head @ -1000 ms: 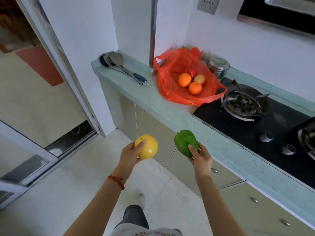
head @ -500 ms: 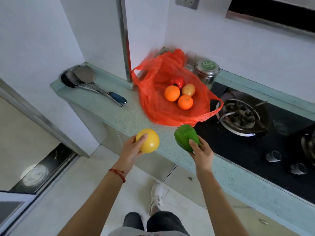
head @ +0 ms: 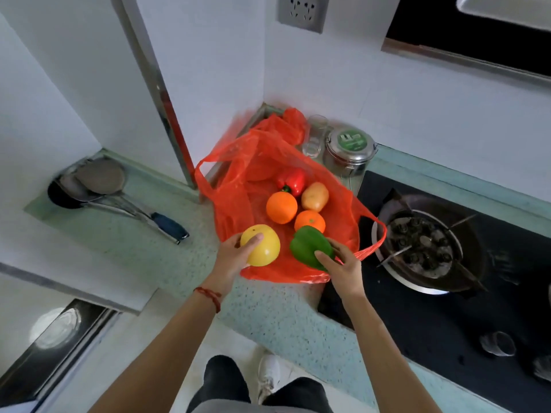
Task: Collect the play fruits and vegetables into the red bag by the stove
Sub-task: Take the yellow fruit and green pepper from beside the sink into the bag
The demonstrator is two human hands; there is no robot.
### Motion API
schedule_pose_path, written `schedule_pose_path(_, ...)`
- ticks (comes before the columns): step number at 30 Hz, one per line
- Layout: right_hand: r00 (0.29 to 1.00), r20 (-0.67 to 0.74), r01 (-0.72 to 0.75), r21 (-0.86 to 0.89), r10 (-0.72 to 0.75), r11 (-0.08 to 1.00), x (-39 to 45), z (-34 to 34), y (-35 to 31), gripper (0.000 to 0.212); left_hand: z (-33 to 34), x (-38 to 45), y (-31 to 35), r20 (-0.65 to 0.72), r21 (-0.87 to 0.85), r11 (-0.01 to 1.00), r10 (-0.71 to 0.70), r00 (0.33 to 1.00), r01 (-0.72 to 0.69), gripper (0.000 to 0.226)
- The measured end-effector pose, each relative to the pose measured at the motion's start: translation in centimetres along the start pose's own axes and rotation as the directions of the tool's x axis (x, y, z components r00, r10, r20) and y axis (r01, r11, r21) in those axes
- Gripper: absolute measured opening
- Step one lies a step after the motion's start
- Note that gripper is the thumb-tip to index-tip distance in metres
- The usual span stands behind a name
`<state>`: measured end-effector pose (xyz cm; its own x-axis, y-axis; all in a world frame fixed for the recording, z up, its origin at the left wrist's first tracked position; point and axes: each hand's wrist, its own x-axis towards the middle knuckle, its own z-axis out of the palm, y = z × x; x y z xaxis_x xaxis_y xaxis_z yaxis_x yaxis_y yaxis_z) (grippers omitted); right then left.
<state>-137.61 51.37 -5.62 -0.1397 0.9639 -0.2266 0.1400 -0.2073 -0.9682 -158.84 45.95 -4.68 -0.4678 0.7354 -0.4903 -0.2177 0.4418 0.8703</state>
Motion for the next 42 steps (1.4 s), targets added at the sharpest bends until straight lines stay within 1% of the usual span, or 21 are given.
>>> schedule_pose_path(2,0.999,0.035,-0.035,-0.032,0.036,0.999,1.3,0.2,0.3,0.038,0.6,1.8,0.5,0.026,0.036,0.999,0.013,1.0,-0.014,0.017)
schedule_pose_path(4,0.997,0.056,-0.047,-0.057,0.05,0.997,2.3,0.3,0.4,0.039,1.2,3.3,0.9,0.062,0.07,0.997,0.036,0.997,-0.04,0.014)
schedule_pose_path(9,0.997,0.068,-0.015,-0.099,0.021,0.995,3.5,0.7,0.4,0.036,2.0,6.5,1.0,0.118,0.192,0.981,0.012,0.993,-0.035,0.029)
schedule_pose_path(14,0.998,0.066,-0.003,-0.147,0.012,0.989,4.5,0.7,0.0,0.039,2.4,8.1,0.9,0.166,0.295,0.949,0.068,0.984,-0.116,0.042)
schedule_pose_path(18,0.995,0.091,-0.005,-0.283,0.032,0.959,4.7,0.6,0.2,0.04,2.5,8.3,0.4,0.22,0.341,0.925,0.092,0.971,-0.165,0.052)
schedule_pose_path(23,0.997,0.038,-0.054,-0.327,0.07,0.943,4.2,0.6,0.6,0.039,2.7,8.3,0.1,0.256,0.333,0.923,0.11,0.96,-0.194,0.04)
schedule_pose_path(30,0.995,-0.085,-0.091,-0.434,0.06,0.896,3.7,0.9,0.9,0.048,2.5,7.8,0.1,0.283,0.328,0.919,0.123,0.951,-0.216,0.046)
schedule_pose_path(38,0.986,-0.158,-0.043,-0.522,-0.047,0.852,1.9,1.4,-0.1,0.046,1.4,7.0,0.4,0.291,0.387,0.881,0.165,0.942,-0.274,0.065)
schedule_pose_path(42,0.973,-0.191,-0.001,-0.555,-0.126,0.832,-0.1,2.2,-0.6,0.043,0.6,6.0,0.9,0.33,0.426,0.822,0.248,0.911,-0.378,0.066)
